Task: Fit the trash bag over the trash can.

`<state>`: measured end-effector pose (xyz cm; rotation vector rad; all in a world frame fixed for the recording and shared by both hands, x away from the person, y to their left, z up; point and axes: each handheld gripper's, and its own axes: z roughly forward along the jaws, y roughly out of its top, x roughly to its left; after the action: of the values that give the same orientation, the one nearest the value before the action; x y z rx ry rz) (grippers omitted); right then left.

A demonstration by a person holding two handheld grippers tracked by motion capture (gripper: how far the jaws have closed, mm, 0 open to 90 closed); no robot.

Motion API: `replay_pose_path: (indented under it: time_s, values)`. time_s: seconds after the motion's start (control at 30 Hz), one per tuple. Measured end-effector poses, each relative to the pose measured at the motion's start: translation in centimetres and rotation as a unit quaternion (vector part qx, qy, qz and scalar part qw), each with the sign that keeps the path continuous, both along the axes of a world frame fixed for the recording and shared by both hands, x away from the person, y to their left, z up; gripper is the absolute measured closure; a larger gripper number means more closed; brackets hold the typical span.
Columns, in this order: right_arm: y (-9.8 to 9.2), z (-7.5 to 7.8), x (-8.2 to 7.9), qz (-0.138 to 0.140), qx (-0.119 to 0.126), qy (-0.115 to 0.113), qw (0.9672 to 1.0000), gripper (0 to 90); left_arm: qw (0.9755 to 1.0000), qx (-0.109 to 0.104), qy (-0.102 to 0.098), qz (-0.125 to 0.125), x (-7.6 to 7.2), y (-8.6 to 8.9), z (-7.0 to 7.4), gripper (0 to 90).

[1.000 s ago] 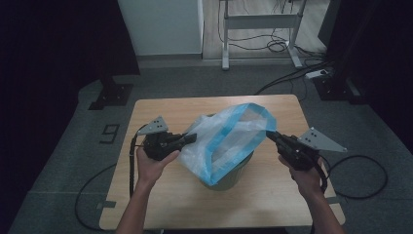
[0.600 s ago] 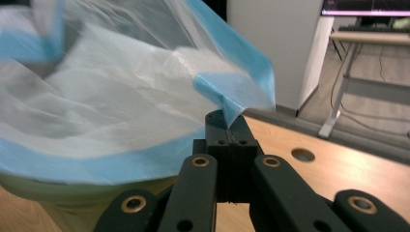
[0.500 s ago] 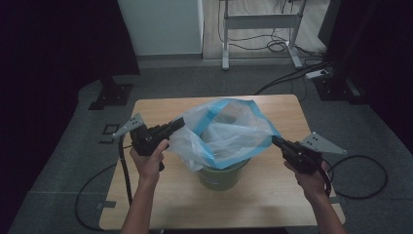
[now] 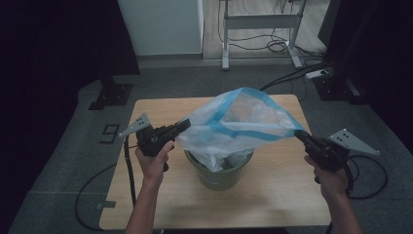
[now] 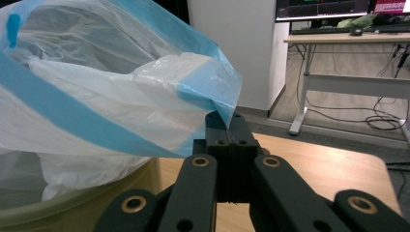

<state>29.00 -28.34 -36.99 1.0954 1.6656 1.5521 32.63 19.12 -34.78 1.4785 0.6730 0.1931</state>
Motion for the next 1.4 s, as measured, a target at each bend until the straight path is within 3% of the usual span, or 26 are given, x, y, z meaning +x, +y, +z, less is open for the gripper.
replay_pose_path:
  time_s: [0.07,0.13,0.23,0.4,0.7,0.83,0.9,0.97,1.13,1.27,1.4]
  values:
    - [0.3,-0.6,-0.2,0.007,0.004,0.006,1.0,89.0,0.9999,0.013,0.001,0.004,-0.8,0.2,-0.7,87.4]
    - [0.7,-1.4,-0.5,0.015,0.015,0.011,0.9997,89.0,0.9999,0.003,0.013,-0.003,-1.3,0.6,-1.5,86.9]
    - [1.0,-2.0,-1.1,0.02,0.027,0.018,0.9993,88.9,0.9998,0.007,0.018,-0.003,-2.1,0.9,-2.3,86.8]
    - [1.7,-3.1,-1.9,0.033,0.02,0.021,0.999,86.0,0.9995,0.002,0.03,-0.005,-2.4,1.6,-3.6,87.0]
    - [2.2,-6.7,-2.1,0.046,0.019,0.057,0.9972,88.5,0.9985,-0.01,0.053,-0.001,-2.5,2.3,-6.2,87.5]
    - [2.0,-8.7,-2.5,0.046,0.031,0.081,0.9952,88.9,0.9985,-0.013,0.053,-0.006,-3.1,2.3,-7.0,87.3]
    - [2.1,-9.3,-2.7,0.049,0.049,0.087,0.9938,86.6,0.9987,-0.012,0.049,-0.009,-3.2,2.2,-7.1,87.0]
    - [2.4,-8.9,-3.0,0.057,0.061,0.084,0.9929,75.4,0.9987,-0.013,0.049,-0.011,-3.1,2.0,-7.1,87.0]
    - [3.4,-6.5,-3.5,0.055,0.051,0.051,0.9958,62.2,0.9986,-0.011,0.05,-0.015,-2.8,1.5,-7.0,86.9]
    - [3.9,-5.9,-2.8,0.035,0.044,0.056,0.9968,54.9,0.9985,-0.011,0.052,-0.013,-2.7,1.6,-7.0,86.9]
    - [3.4,-5.6,-2.2,0.021,0.052,0.064,0.9964,52.4,0.9987,-0.007,0.05,-0.012,-2.8,1.4,-7.0,86.9]
